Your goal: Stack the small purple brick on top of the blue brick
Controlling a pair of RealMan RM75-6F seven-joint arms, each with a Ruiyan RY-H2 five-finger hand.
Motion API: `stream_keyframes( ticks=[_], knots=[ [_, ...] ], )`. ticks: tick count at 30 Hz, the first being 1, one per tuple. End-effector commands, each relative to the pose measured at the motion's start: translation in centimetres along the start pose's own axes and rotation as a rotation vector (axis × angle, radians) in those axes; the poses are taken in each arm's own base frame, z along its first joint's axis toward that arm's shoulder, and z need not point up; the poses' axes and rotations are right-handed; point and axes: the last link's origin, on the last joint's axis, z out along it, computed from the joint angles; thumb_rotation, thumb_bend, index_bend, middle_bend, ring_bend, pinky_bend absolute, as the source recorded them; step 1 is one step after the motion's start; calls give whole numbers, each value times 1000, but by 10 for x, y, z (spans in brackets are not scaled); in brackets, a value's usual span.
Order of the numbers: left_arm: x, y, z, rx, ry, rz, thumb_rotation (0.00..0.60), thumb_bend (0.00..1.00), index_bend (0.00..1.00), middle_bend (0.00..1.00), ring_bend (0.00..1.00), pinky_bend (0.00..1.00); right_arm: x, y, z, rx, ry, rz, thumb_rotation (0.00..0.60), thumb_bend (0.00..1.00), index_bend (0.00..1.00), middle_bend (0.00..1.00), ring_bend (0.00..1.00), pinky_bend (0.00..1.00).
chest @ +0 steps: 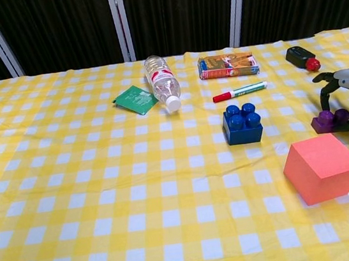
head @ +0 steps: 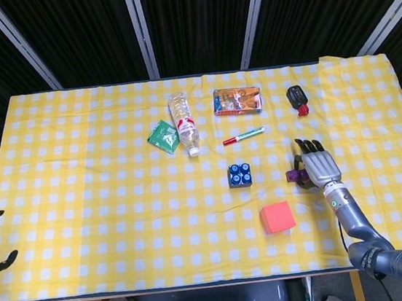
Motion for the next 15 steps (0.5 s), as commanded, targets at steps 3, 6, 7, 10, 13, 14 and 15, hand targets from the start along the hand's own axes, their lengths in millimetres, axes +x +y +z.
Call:
stream_keyframes(
  ticks=[3,6,7,10,13,14,15],
  knots=[
    [0,1,0,-2,0,2,600,243,173,0,0,100,0,0,2,0,0,-2,600,339,515,0,0,0],
    [-1,1,0,-3,-1,3,600,243,173,0,0,100,1,0,1,0,1,-3,600,363,526,0,0,0],
    [-1,1,0,-3,-1,4,600,242,173,0,0,100,1,0,1,0,1,-4,600,369,529,0,0,0],
    [-1,2,0,-4,-1,5,600,242,174,0,0,100,2,0,1,-1,3,-4,600,390,544,0,0,0],
    [-1,2,0,-6,-1,6,600,242,174,0,0,100,4,0,0,0,9,-3,600,420,567,0,0,0],
    [-1,2,0,-6,-2,6,600,243,174,0,0,100,4,0,0,1,12,-2,600,433,571,0,0,0],
    [-1,3,0,-7,-2,5,600,243,174,0,0,100,6,0,0,3,16,-2,600,446,573,0,0,0]
  ],
)
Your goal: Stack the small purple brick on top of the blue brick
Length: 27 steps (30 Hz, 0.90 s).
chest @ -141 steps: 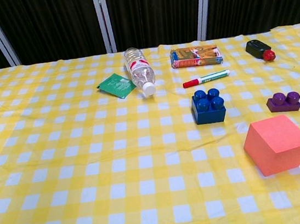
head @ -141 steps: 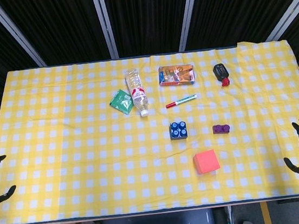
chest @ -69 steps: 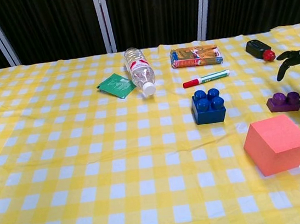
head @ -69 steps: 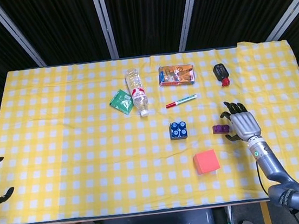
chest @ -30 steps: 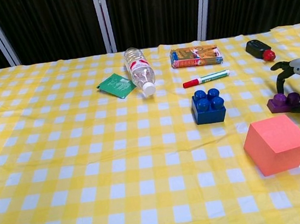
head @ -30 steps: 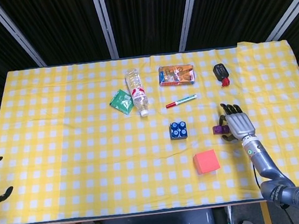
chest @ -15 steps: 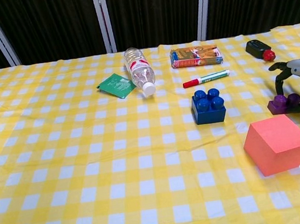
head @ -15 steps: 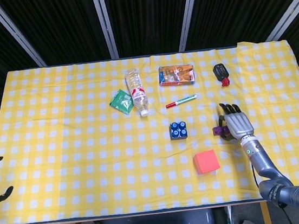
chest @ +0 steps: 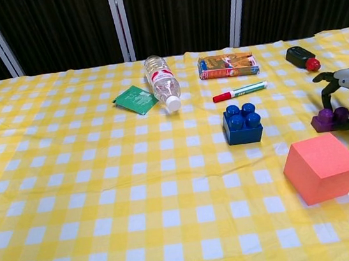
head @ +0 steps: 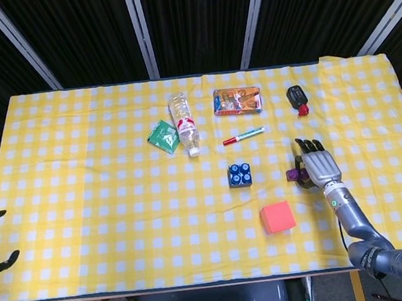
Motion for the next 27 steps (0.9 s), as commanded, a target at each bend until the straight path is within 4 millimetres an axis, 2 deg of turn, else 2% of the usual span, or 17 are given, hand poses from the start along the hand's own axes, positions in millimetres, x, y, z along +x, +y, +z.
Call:
stream_keyframes(
  ticks=[1,5,13,20,27],
  knots=[
    [0,0,0,-1,0,-1,600,243,174,0,0,100,4,-1,-1,5,11,-3,600,458,575,0,0,0],
    [0,0,0,-3,-1,-4,600,243,174,0,0,100,12,-5,-4,15,33,-3,600,489,582,0,0,0],
    [1,-1,0,-4,-3,-18,600,243,174,0,0,100,45,-24,-19,53,113,-7,600,492,582,0,0,0],
    [1,-2,0,-13,-13,-33,600,243,174,0,0,100,70,-62,-33,89,141,-48,600,491,582,0,0,0],
    [0,-2,4,-29,-31,-47,600,243,175,0,0,100,78,-105,-34,84,107,-60,600,492,582,0,0,0]
  ],
)
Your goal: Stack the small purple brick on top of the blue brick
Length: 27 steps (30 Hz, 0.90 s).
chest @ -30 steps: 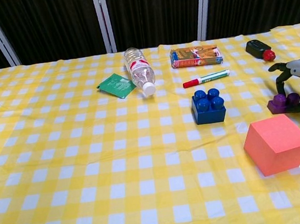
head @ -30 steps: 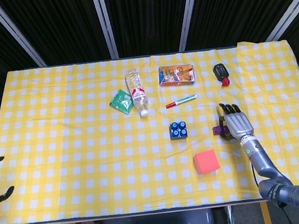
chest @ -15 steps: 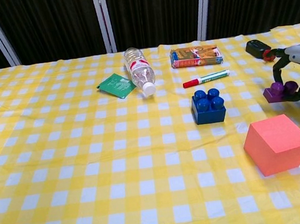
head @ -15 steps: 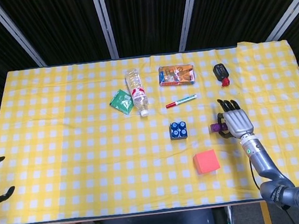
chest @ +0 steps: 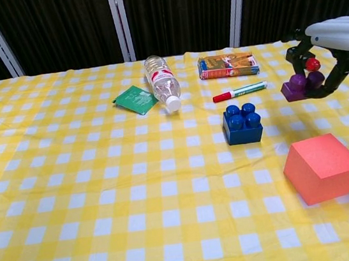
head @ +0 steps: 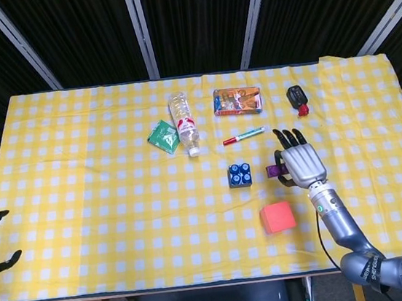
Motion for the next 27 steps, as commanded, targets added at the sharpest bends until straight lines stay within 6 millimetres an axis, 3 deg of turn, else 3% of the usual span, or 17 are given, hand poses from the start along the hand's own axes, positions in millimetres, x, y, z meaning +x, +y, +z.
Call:
stream_keyframes(
  ticks=[1,12,27],
  knots=[
    [0,0,1,-9,-2,-3,600,243,175,0,0,100,9,-30,6,-9,-13,0,600,492,582,0,0,0],
    [2,-4,4,-5,6,-10,600,243,182,0,0,100,-3,-75,20,-31,-74,-21,600,491,582,0,0,0],
    [6,-10,3,3,19,-32,600,243,182,0,0,100,-6,-116,24,-8,-81,-52,600,491,582,0,0,0]
  ],
)
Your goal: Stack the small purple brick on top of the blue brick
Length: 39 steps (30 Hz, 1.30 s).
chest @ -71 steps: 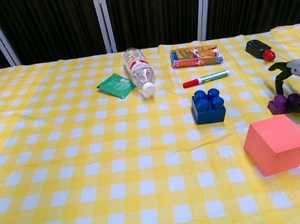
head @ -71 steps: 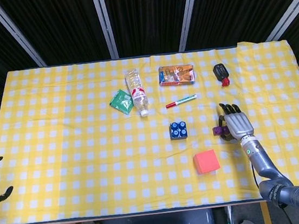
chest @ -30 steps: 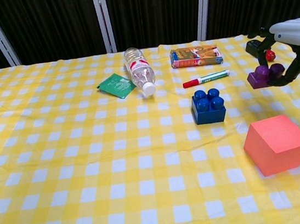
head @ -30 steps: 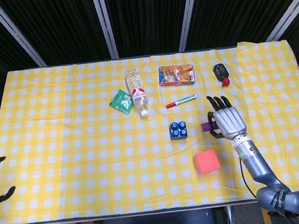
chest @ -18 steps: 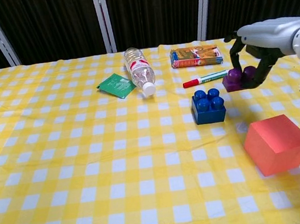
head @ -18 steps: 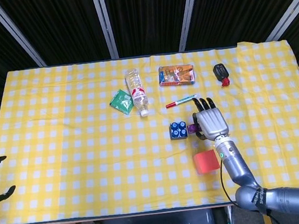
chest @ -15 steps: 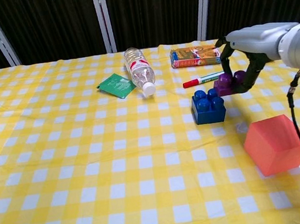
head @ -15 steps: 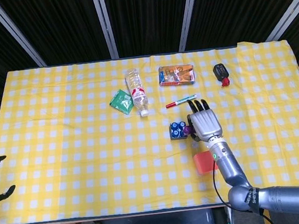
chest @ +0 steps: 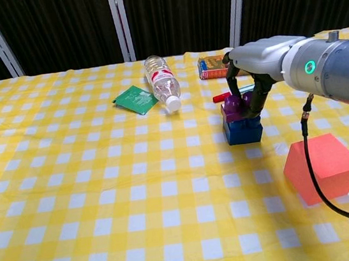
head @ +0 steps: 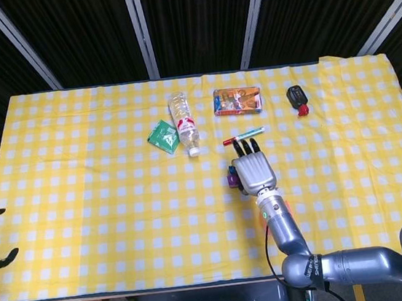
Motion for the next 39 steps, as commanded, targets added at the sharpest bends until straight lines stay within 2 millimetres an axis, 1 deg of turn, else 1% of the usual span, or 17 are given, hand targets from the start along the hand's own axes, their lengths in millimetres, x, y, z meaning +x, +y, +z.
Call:
stream_keyframes(
  ticks=[1,7,10,15,28,32,39],
  knots=[
    [1,-2,0,5,6,-2,600,243,182,0,0,100,-1,-3,2,-1,-2,-2,600,491,582,0,0,0],
    [3,-4,0,16,10,-6,600,243,182,0,0,100,-3,0,9,-21,0,-52,600,497,582,0,0,0],
    [3,-5,0,18,13,-7,600,243,182,0,0,100,-4,0,11,-24,-11,-27,600,496,582,0,0,0],
    [3,-5,0,19,13,-2,600,243,182,0,0,100,-6,4,14,-27,-16,-32,600,496,582,0,0,0],
    [1,-2,0,19,11,9,600,242,182,0,0,100,-16,15,15,-24,-29,-21,600,497,582,0,0,0],
    [2,-3,0,22,13,9,600,243,182,0,0,100,-17,15,14,-17,-29,-16,600,497,582,0,0,0],
    [2,-3,0,22,14,5,600,243,182,0,0,100,-22,14,18,-14,-40,-17,600,498,582,0,0,0]
  ],
)
